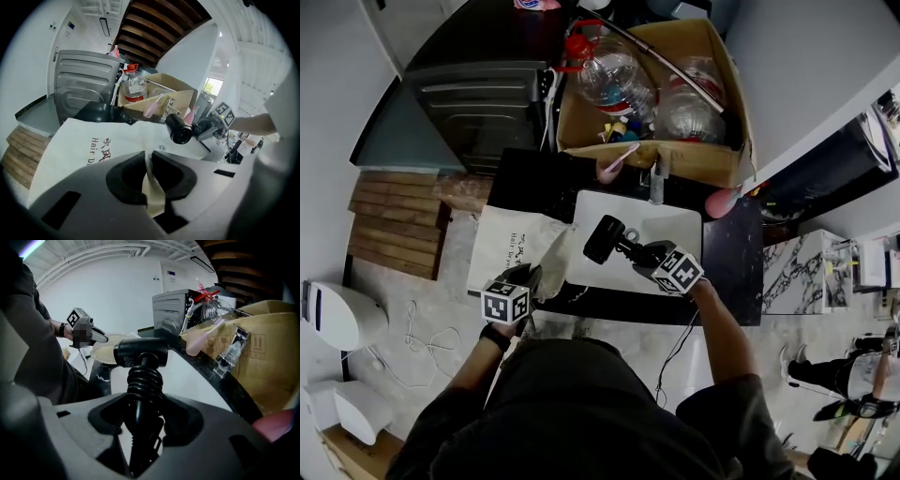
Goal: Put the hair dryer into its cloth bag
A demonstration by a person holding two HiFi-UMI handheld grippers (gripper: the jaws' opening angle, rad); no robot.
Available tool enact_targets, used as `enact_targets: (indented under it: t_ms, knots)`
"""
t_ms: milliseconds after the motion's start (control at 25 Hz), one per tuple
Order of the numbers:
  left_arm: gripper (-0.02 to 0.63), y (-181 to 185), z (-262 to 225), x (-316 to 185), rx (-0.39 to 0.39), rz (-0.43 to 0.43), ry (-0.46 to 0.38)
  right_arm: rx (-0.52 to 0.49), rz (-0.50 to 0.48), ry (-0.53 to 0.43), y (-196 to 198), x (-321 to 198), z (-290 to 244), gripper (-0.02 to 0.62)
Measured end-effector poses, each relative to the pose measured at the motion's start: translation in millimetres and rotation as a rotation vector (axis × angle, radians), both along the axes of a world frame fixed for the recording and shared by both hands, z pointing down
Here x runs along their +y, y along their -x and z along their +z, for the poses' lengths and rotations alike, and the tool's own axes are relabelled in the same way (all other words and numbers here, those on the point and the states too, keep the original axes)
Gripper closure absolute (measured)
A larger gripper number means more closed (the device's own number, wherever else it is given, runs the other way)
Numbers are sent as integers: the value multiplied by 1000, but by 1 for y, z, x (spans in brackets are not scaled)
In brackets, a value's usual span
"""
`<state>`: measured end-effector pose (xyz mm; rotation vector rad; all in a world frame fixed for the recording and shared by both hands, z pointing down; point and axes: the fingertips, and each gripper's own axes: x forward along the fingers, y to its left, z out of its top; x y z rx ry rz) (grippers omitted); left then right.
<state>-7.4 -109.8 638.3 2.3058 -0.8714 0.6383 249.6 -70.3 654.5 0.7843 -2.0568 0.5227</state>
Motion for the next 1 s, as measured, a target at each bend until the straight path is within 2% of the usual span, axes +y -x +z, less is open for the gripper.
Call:
enact_targets:
  t_ms: [200, 640, 1000]
  knots:
    - [571, -1, 0, -1, -2, -6, -2, -9, -27, 14, 14, 7, 7, 373]
    - [571, -7, -5, -4, 2, -10, -9, -31, -162, 42, 77, 1, 27, 373]
    - [571, -13, -7, -5, -1, 19, -18, -21, -247, 58, 118, -24, 37, 373]
